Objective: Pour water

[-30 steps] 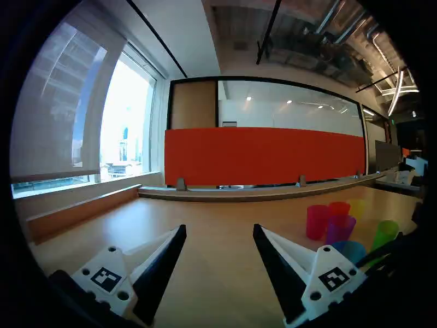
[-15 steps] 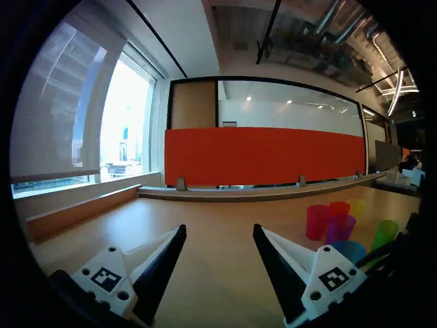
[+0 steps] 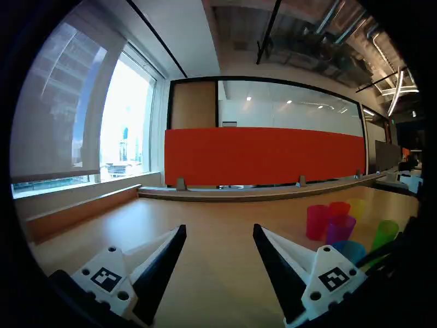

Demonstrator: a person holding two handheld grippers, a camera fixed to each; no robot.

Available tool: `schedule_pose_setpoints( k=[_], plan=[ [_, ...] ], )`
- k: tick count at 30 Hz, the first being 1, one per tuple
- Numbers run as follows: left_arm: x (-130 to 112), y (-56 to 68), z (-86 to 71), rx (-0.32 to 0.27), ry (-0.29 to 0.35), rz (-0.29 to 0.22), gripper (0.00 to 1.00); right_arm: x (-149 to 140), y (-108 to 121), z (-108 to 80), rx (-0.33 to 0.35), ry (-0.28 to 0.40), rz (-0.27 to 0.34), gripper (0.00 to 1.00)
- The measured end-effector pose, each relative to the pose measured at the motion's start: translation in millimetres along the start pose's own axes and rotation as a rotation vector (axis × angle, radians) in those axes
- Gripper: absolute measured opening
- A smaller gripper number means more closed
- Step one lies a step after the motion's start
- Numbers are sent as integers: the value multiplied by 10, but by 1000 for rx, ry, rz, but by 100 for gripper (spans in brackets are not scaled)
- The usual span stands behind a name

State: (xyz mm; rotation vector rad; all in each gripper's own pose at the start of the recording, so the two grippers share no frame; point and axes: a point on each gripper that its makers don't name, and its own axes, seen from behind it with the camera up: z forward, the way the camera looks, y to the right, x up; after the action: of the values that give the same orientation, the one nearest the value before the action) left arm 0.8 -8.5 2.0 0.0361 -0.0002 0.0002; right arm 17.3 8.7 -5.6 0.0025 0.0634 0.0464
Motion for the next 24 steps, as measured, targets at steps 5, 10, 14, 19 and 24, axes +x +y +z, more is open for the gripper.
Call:
schedule_pose_setpoints(
  k=[5,10,14,19,24],
  plan=[
    [-2,3,2,0,0,0,90,-36,-14,5,-2,-14,-4,99],
    [-3,0,2,0,0,0,90,-99,-14,25,-5,-33,-20,99],
    [-5,-1,0,0,0,0,90,-167,-43,41,-3,-52,-37,99],
    [-4,-1,0,0,0,0,90,-180,-80,55,1,-62,-48,99],
    [-4,3,3,0,0,0,90,-175,-81,60,2,-63,-46,99]
  ],
)
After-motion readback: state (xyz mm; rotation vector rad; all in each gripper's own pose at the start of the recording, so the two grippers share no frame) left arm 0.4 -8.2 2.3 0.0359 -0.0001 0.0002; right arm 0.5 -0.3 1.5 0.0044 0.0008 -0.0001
